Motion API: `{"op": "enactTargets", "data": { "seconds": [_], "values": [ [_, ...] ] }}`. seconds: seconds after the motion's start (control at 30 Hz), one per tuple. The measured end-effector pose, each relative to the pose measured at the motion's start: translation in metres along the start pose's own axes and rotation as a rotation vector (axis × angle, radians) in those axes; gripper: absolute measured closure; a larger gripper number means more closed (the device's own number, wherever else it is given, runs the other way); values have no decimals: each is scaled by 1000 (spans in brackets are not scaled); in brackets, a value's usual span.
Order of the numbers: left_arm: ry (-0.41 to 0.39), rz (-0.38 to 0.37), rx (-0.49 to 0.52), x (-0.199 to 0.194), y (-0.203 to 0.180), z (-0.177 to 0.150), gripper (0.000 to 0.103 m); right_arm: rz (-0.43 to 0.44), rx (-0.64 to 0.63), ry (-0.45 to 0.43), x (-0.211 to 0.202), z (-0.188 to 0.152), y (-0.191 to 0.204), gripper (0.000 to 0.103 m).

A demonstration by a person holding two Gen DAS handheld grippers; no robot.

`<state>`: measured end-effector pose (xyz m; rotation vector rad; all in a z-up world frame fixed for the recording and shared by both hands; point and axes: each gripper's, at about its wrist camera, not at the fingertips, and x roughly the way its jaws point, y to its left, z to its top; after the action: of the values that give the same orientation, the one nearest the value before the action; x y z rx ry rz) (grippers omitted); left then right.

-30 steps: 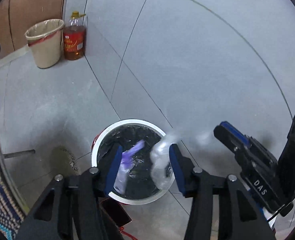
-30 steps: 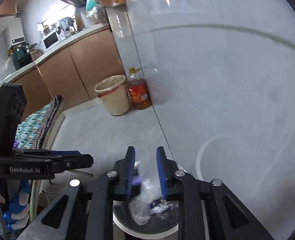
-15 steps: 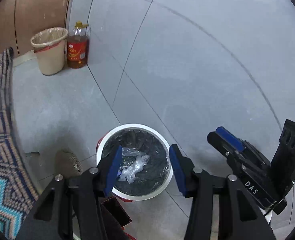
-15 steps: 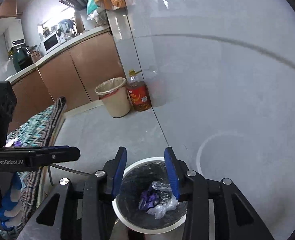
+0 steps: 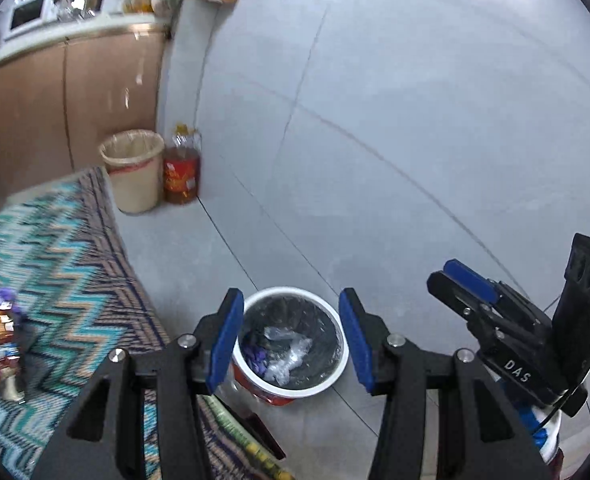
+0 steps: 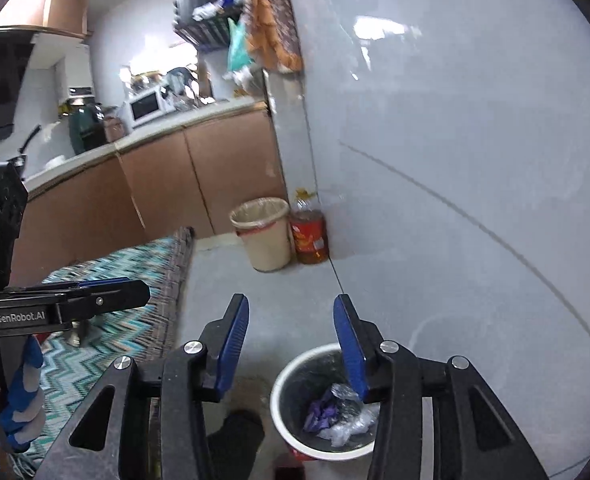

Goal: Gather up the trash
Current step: 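Move both tools back over the table toward the snack wrappers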

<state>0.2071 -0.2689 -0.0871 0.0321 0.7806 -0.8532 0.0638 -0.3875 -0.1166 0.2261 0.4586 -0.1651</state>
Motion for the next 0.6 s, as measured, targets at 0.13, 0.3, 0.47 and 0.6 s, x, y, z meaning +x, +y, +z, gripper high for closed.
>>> {"op": "enactTargets", "data": {
  "seconds": [0.13, 0.3, 0.47, 0.6],
  "values": [
    [-110, 44, 14, -52, 8, -4, 55, 41, -43, -56, -26, 12, 29, 59],
    [-225, 91, 27, -117, 15, -13, 55, 94, -81, -120, -53, 24, 58, 56],
    [-295, 140, 51, -175, 21, -24, 51, 146, -126, -178, -78, 33, 90, 50],
    [-355, 169, 35, -218, 33, -37, 47, 184, -171, -219, -97, 38, 116, 48]
  ]
}}
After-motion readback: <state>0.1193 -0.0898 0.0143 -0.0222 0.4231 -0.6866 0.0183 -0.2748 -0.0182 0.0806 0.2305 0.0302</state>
